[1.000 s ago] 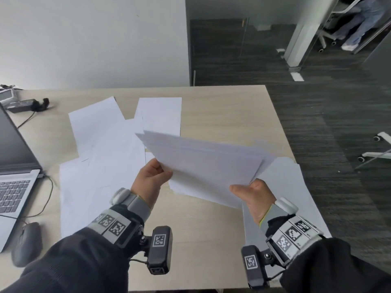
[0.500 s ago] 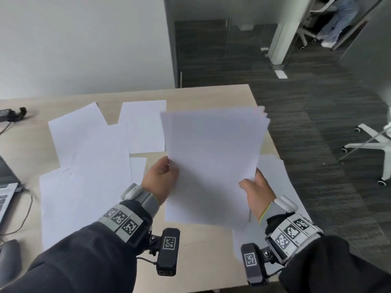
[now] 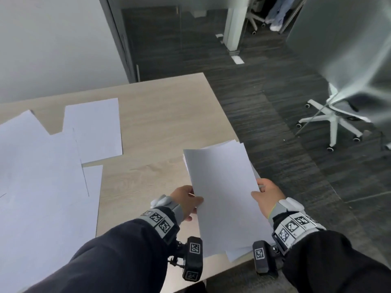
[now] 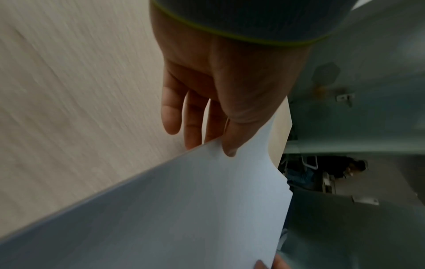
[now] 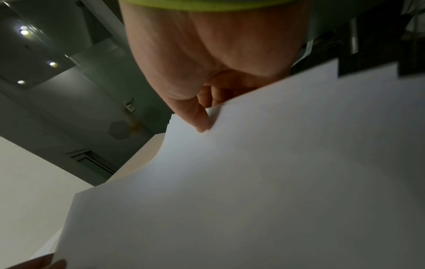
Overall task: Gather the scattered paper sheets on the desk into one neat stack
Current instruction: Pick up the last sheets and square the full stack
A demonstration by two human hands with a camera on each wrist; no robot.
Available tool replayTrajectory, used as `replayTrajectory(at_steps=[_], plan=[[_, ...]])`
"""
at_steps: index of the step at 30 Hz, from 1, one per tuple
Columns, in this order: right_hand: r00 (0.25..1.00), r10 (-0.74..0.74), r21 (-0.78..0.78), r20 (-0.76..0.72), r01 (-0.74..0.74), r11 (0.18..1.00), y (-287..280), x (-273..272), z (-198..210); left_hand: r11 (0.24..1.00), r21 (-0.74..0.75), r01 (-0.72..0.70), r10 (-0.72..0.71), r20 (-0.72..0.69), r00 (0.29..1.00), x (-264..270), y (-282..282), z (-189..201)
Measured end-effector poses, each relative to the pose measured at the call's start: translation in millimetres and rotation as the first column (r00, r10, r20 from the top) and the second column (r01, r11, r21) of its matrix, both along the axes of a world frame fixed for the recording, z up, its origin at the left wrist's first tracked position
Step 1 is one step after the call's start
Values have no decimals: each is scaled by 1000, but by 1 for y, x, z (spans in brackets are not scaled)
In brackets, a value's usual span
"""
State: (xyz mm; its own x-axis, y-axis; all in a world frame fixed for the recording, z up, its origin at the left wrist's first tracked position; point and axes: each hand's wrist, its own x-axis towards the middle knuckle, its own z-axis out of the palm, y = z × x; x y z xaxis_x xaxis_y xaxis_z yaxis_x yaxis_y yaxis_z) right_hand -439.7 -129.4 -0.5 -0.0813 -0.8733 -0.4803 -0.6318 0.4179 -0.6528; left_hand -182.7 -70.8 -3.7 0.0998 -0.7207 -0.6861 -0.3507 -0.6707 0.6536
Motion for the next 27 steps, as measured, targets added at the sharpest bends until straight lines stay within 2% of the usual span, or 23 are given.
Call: replayTrajectory(at_steps=[3,5,8,12,14,19,21,23,27], plan=[[998,-44,4,-55,44,999,1,-5,-3,992,-16,126,-124,91,988,6,4,-10],[990,-58,-12,-132,57,998,0,-3,-3,990,-9,143,-140,152,978,19,8,-16],[985,-32,-54,-172,23,998,-5,11,2,998,-28,56,-50,178,983,46,17,-17],[993,100,-96,-69,-106,990,-13,64,10,981,-117,-154,174,176,969,104,40,-18],[987,158,-94,9,-157,983,-11,95,14,966,-161,-203,235,217,947,134,55,-17],[901,404,-42,158,-403,914,7,198,17,927,-220,-304,367,360,858,218,111,-14],[852,494,-17,171,-499,867,17,237,11,940,-207,-271,338,470,815,250,137,-13],[830,528,2,180,-537,843,24,258,5,977,-129,-171,215,604,767,267,154,-11],[783,599,39,168,-613,789,40,315,-7,994,31,-108,57,684,727,308,192,-10]])
